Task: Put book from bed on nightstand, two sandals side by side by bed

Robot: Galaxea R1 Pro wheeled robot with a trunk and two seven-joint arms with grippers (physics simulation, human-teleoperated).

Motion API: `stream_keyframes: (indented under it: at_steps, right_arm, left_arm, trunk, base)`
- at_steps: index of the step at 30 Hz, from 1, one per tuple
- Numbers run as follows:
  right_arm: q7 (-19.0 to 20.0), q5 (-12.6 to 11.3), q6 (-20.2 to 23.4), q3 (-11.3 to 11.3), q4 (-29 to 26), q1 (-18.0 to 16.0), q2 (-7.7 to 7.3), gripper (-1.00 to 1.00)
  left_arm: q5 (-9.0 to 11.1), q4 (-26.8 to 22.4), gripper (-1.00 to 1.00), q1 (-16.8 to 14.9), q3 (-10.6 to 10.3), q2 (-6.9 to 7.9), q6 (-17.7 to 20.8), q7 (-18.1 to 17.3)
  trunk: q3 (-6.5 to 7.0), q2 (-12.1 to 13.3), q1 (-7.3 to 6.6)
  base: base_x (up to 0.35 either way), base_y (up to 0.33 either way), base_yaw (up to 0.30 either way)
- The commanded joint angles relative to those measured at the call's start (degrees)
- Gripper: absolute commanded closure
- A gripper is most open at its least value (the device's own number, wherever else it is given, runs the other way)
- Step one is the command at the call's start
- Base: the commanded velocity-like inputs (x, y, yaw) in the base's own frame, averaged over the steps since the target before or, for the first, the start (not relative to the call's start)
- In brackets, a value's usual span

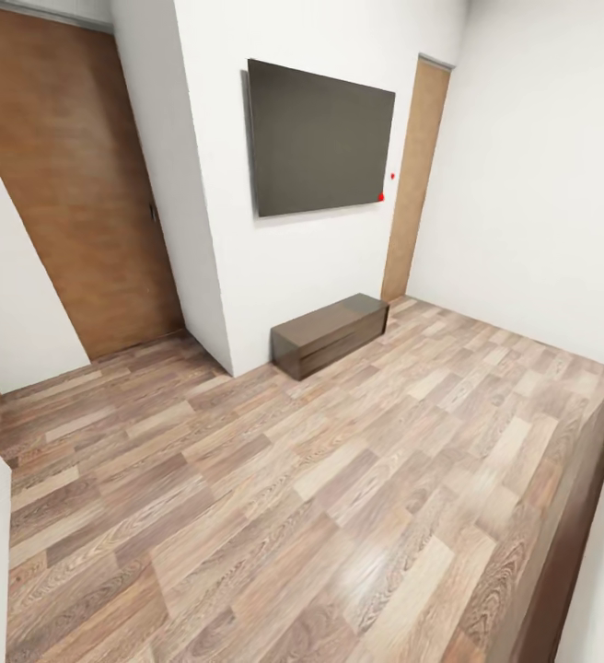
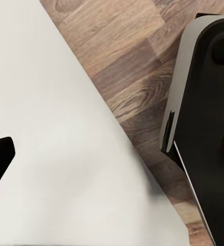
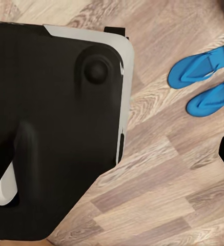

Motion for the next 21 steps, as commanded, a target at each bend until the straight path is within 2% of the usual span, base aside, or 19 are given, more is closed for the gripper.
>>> stream_keyframes:
  at_steps: [1, 21]
  right_arm:
    - [0.1, 0.6, -0.1, -0.4, 0.1, -0.1, -0.03, -1.0]
    - [0.1, 0.6, -0.1, -0.4, 0.1, -0.1, -0.03, -1.0]
  left_arm:
    - [-0.6, 0.1, -1.0, -0.1, 0.4, 0.02, -0.2, 0.3]
    - [-0.6, 0.1, -1.0, -0.1, 0.4, -0.05, -0.3, 0.3]
  trunk:
    - [-0.05, -0.1, 0.03]
    - [1.47, -0.1, 0.03]
  base:
    - [0.0, 0.0, 0.194]
    - [0.0, 0.0, 0.154]
